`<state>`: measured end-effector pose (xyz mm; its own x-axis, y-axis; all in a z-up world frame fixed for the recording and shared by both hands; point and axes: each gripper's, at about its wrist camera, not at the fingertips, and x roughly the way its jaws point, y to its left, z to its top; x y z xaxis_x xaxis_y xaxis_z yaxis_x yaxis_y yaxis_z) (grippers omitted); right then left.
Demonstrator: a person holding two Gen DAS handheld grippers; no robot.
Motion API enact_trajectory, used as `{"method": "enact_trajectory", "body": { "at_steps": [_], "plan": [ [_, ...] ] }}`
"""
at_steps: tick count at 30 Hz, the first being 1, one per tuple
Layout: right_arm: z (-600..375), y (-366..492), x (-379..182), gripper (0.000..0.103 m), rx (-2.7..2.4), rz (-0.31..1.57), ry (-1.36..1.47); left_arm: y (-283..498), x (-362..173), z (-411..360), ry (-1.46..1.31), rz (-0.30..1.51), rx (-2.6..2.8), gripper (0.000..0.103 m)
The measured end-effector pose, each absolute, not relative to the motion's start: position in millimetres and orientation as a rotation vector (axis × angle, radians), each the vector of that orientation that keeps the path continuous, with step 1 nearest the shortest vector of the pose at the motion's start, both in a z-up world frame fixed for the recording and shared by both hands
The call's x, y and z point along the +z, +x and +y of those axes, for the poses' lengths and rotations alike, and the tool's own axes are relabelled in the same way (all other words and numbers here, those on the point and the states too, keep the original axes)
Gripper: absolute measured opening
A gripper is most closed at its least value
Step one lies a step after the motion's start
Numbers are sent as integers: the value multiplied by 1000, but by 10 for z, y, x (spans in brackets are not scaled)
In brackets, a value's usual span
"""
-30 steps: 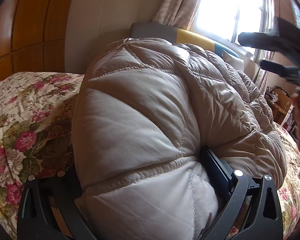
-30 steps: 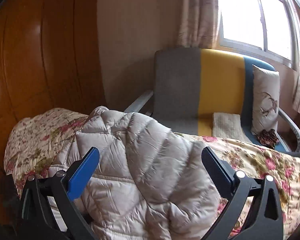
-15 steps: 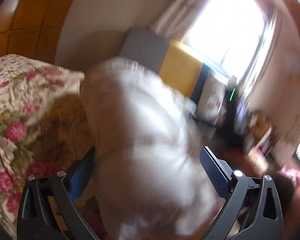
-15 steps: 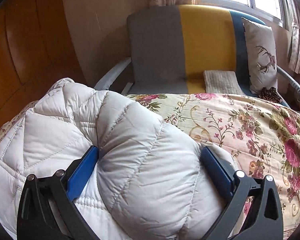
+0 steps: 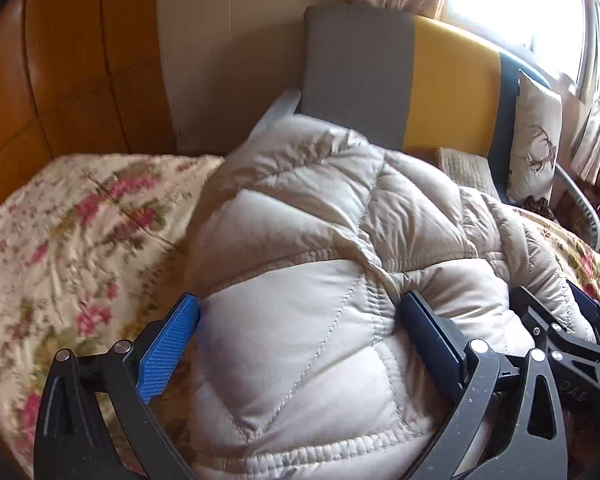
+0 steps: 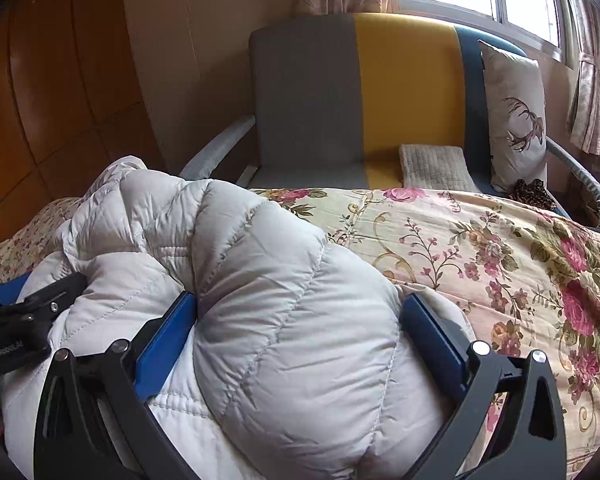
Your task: Fold large clothes
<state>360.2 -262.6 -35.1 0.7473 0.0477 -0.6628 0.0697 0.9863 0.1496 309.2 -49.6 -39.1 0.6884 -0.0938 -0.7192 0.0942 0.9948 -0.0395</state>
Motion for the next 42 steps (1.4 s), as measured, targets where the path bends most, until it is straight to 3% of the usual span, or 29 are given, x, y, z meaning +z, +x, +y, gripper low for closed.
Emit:
{"method": "enact_trajectory", "body": {
  "at_steps": [13, 23, 32, 42],
  "plan": [
    [-2611, 3272, -173, 101, 12, 694, 138, 2226, -132, -332, -3, 652, -92, 100],
    [-2422, 2213, 153, 101, -37, 585, 48, 1415, -185, 28, -148, 666, -52, 100],
    [-2298, 1314, 134, 101, -43, 546, 100, 808, -134, -34, 30, 609, 68, 100],
    [-2132, 796, 2, 101, -58, 581, 77, 413, -197, -32, 25, 657, 91, 100]
  ]
}}
